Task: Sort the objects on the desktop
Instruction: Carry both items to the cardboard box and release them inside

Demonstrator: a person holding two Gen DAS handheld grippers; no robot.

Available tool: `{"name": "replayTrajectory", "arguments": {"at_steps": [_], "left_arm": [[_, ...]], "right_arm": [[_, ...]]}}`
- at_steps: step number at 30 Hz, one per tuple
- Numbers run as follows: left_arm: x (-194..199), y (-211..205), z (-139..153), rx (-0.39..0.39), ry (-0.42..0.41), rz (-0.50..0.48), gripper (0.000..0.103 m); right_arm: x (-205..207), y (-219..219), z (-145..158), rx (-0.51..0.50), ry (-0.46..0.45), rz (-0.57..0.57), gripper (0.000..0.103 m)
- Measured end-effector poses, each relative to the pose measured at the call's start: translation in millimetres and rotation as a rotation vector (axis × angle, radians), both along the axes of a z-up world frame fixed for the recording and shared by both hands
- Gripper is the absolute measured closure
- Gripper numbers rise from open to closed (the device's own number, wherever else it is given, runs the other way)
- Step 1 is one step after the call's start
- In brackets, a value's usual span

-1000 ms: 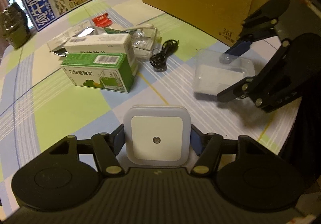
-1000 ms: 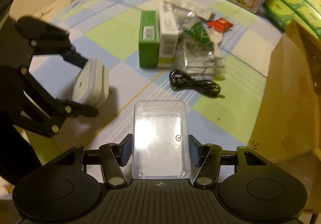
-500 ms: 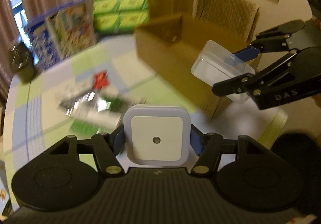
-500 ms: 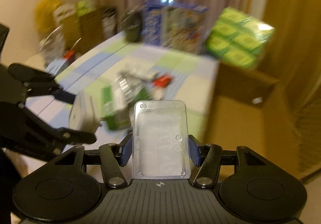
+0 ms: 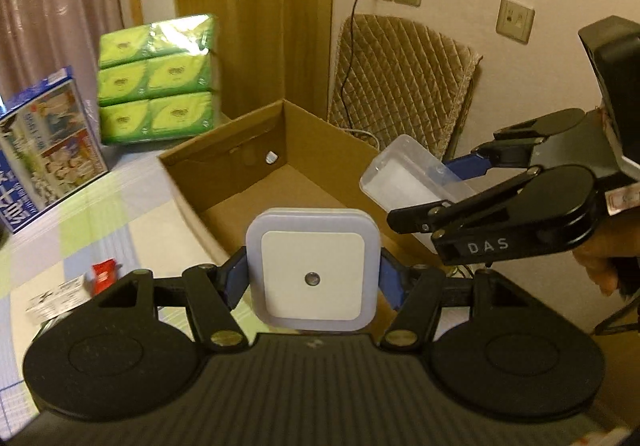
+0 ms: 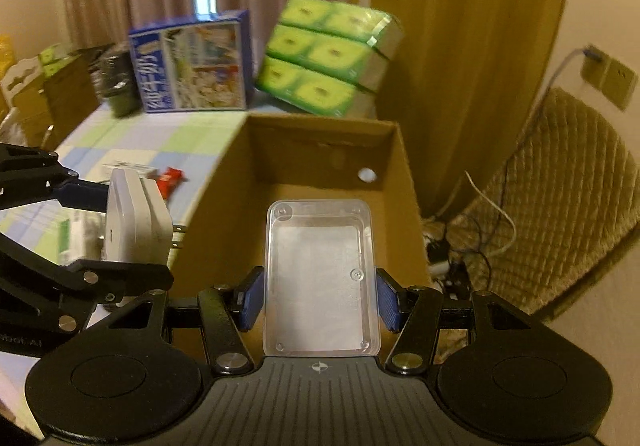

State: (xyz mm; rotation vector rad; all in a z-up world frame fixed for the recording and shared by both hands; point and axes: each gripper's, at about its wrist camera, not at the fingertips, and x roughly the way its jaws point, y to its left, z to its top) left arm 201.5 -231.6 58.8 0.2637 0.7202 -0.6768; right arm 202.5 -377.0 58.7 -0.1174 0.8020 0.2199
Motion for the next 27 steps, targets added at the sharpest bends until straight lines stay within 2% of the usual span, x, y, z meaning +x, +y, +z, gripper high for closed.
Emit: {"name": "replayTrajectory", "arguments": {"at_steps": [7, 15, 16, 19, 25, 27], "left_arm": [[17, -15, -29, 0.035, 0.035, -0.016, 0.042], [22, -23, -48, 0.07, 0.038, -0.032, 0.041], [23, -23, -48, 0.071, 0.037, -0.032, 0.038], [22, -19, -47, 0.074, 0.023, -0.03, 0.037], [16, 4, -25, 0.042, -0.029, 0.004, 0.034], [14, 14, -19, 0.025, -0.039, 0.021, 0.03]], "right_arm": [[14, -21, -22, 0.025, 0.038, -0.03, 0.049], [26, -21, -39, 0.039, 0.067, -0.038, 0.049], [27, -21, -40, 0.038, 0.069, -0.037, 0.049], [27, -20, -41, 0.036, 0.073, -0.037, 0.049], [28, -14, -43, 0.044, 0.081, -0.03, 0.049], [30, -11, -43, 0.048, 0.084, -0.023, 0.049]]}}
